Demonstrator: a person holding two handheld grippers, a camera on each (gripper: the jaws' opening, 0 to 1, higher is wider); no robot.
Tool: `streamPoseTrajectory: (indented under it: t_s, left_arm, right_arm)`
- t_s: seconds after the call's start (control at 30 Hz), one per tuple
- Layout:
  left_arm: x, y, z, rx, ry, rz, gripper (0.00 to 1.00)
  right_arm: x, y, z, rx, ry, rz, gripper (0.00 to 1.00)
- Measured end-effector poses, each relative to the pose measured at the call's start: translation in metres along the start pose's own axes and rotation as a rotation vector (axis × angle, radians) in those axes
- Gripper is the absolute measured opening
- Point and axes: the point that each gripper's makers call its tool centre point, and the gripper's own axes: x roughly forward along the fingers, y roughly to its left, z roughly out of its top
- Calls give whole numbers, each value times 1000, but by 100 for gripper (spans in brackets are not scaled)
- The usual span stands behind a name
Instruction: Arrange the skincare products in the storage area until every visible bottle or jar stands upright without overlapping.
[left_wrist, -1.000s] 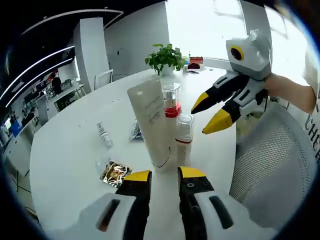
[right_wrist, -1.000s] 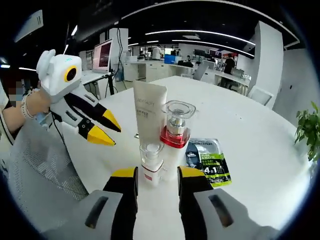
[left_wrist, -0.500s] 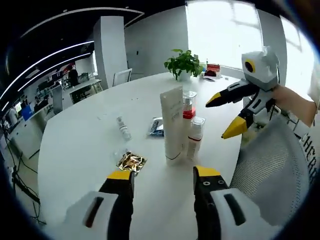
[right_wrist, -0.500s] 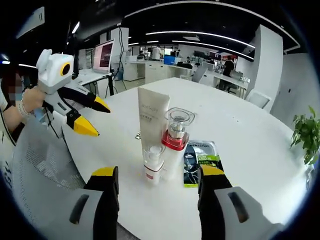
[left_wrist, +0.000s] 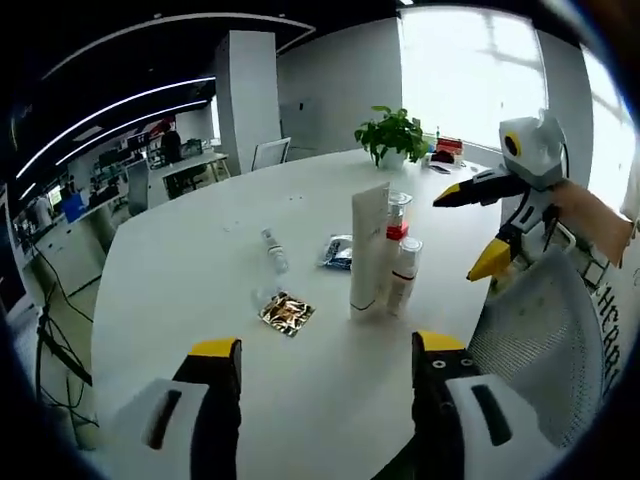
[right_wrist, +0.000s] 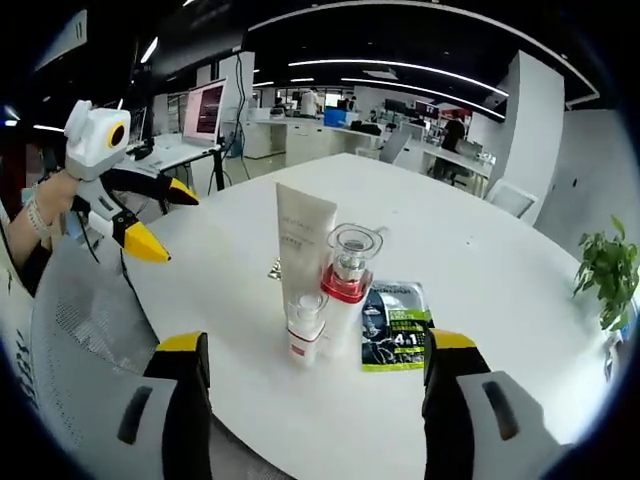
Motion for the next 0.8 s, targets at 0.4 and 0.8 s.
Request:
streamPoseTrajectory:
  t_s: [0.4,0.8]
  left_arm:
    - [-12,7,-4,-31,-2,34,83]
    - [-16,6,-5,-33,-2,29,93]
  right_arm:
    - [-5,5,-3,-19,27,-2,99]
    - [-7,3,-2,-16,29,-11,99]
